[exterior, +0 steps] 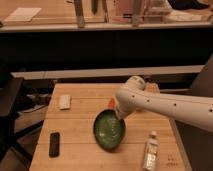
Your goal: Pick up the ceramic bowl
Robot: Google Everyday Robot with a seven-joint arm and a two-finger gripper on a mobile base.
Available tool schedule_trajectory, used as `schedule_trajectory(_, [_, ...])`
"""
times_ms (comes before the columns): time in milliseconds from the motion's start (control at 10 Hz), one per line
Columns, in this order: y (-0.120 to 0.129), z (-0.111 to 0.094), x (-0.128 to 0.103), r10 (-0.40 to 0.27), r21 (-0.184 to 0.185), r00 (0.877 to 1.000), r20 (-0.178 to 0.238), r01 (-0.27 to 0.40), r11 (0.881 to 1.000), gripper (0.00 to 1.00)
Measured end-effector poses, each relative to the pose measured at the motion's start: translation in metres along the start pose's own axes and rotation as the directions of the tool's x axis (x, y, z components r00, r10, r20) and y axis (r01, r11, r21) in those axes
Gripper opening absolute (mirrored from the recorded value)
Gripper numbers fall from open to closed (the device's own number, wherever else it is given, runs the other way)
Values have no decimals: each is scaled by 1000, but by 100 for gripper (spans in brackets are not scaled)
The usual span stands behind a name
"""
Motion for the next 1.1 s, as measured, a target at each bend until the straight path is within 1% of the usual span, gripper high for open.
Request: schedule_trajectory(1100, [10,-9,7,-12,-2,1000,-6,12,1000,0])
